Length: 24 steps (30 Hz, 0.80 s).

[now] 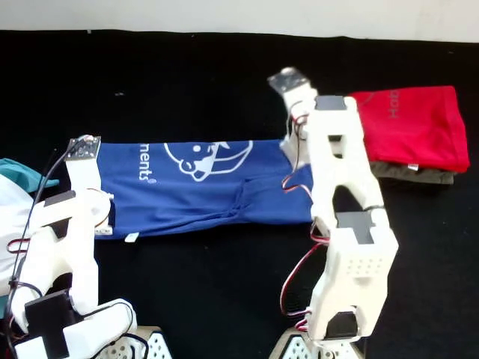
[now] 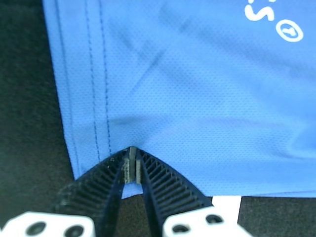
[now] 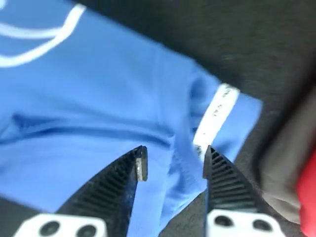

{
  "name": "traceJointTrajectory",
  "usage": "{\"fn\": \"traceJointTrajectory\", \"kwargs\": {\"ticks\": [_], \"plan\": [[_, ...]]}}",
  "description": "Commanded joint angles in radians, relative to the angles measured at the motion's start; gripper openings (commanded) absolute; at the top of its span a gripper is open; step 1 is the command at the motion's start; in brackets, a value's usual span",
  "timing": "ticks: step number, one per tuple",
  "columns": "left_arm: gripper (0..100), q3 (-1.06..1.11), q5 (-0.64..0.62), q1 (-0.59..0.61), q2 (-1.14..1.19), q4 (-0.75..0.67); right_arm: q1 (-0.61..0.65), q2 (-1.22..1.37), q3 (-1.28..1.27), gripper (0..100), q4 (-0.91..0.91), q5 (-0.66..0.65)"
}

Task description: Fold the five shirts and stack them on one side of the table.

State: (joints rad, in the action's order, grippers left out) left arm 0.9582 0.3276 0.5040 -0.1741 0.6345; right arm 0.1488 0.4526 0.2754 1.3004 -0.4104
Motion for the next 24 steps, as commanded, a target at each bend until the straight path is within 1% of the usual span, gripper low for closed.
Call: {"fn": "traceJointTrajectory", "kwargs": {"ticks": [1,4,9,14,18,20,24], "plan": [[1,-0.002,-0.006,0.019,0.002,-0.032,-0.051,-0.012,0.090,16.6,-0.005,0.118],[1,-0.002,-0.006,0.019,0.002,-0.032,-0.084,-0.054,0.111,16.6,0.051,0.129],[1,-0.002,-0.006,0.019,0.002,-0.032,-0.094,-0.188,0.111,16.6,0.202,0.129],[1,-0.002,-0.006,0.019,0.002,-0.034,-0.134,-0.315,0.110,16.5,0.285,0.129],[1,-0.002,-0.006,0.019,-0.001,-0.032,-0.156,-0.389,0.108,16.3,0.404,0.127],[1,-0.002,-0.006,0.019,-0.001,-0.032,-0.160,-0.433,0.108,16.3,0.456,0.097],[1,-0.002,-0.006,0.019,-0.002,-0.032,-0.217,-0.590,0.051,16.3,0.463,0.071]]}}
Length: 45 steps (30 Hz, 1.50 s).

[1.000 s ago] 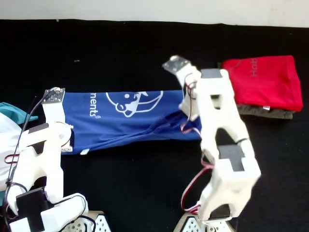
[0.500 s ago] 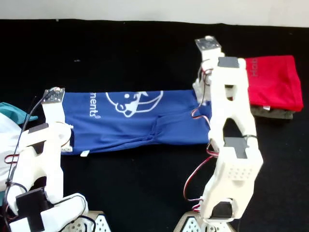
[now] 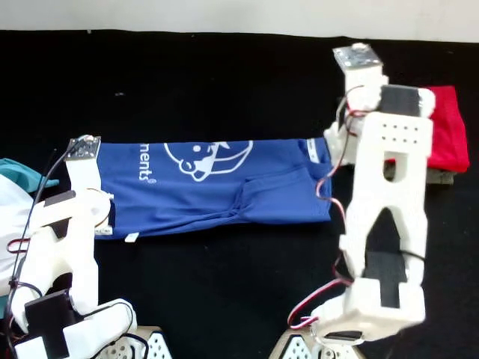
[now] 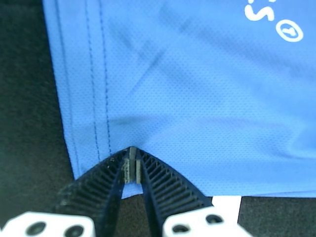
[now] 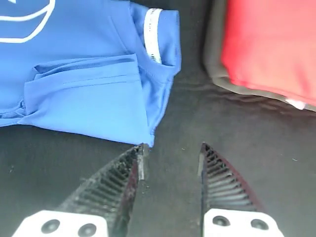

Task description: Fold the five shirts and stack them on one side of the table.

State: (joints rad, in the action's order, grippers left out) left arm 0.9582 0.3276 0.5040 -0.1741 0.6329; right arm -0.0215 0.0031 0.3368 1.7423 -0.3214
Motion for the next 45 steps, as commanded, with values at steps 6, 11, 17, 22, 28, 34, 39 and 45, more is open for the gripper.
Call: {"fn": "traceJointTrajectory", "kwargs": {"ticks": [6,11,17,22,28,34,39,45], "plan": [[1,-0.002,-0.006,0.019,-0.005,-0.028,-0.073,-0.463,-0.490,16.3,-0.047,-0.018],[1,-0.002,-0.006,0.018,-0.005,-0.028,-0.077,-0.691,-1.066,16.3,-0.449,-0.011],[1,-0.002,-0.003,-0.008,0.002,-0.028,-0.079,-0.877,-1.570,16.3,-0.802,-0.011],[1,-0.024,-0.006,-0.005,-0.025,-0.020,-0.079,-0.981,-1.821,16.3,-0.981,-0.011],[1,-0.171,-0.008,-0.002,-0.252,0.301,-0.079,-1.092,-1.943,16.3,-1.041,-0.011],[7,-0.418,-0.009,-0.002,-0.312,0.496,-0.079,-1.161,-1.985,16.3,-1.040,-0.011],[21,-0.564,-0.009,0.068,-0.028,0.494,-0.079,-1.164,-1.986,16.3,-1.038,-0.011],[19,-0.746,-0.008,0.108,0.260,0.494,-0.079,-1.164,-1.986,16.3,-1.038,-0.011]]}}
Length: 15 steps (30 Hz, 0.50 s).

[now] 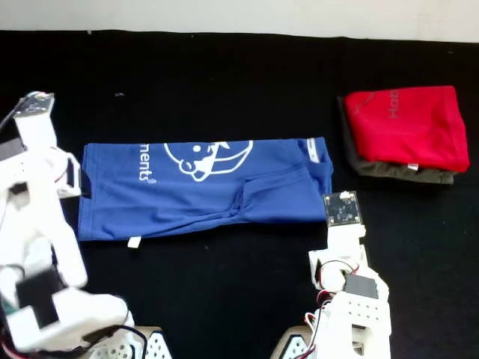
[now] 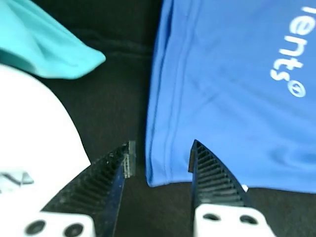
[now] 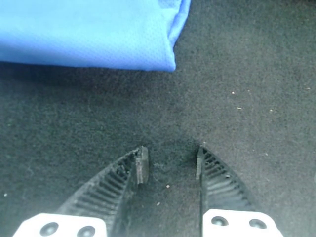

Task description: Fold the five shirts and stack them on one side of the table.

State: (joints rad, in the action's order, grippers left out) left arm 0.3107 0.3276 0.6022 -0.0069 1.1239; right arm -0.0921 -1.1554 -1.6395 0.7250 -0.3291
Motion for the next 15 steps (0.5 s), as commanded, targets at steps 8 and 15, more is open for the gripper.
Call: {"fn": "traceJointTrajectory", "kwargs": {"ticks": [8,15], "plan": [[19,-0.159,-0.009,-0.067,0.335,0.003,-0.008,-0.005,-0.010,16.3,-0.021,-0.003],[19,-0.200,-0.084,-0.087,0.433,-0.002,-0.008,-0.005,-0.010,16.3,-0.021,-0.003]]}}
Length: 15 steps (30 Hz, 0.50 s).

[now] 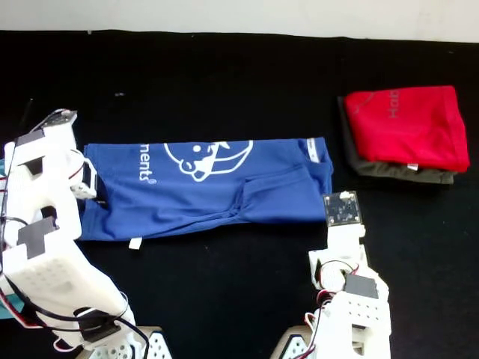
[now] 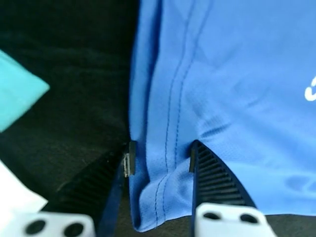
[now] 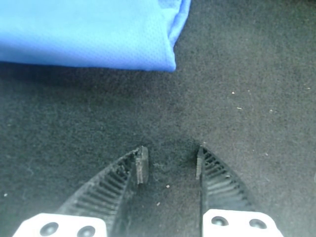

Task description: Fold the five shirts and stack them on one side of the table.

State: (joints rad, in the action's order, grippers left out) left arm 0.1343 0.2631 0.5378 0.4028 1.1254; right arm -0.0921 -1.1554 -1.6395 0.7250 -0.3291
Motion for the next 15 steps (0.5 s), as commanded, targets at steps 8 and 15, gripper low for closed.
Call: {"fn": "traceJointTrajectory", "kwargs": {"ticks": [8,15], "plan": [[2,-0.068,-0.015,-0.022,0.033,0.058,-0.008,-0.005,-0.010,16.3,-0.021,-0.003],[1,-0.208,-0.014,0.084,0.028,0.123,-0.008,-0.005,-0.010,16.3,-0.021,-0.003]]}}
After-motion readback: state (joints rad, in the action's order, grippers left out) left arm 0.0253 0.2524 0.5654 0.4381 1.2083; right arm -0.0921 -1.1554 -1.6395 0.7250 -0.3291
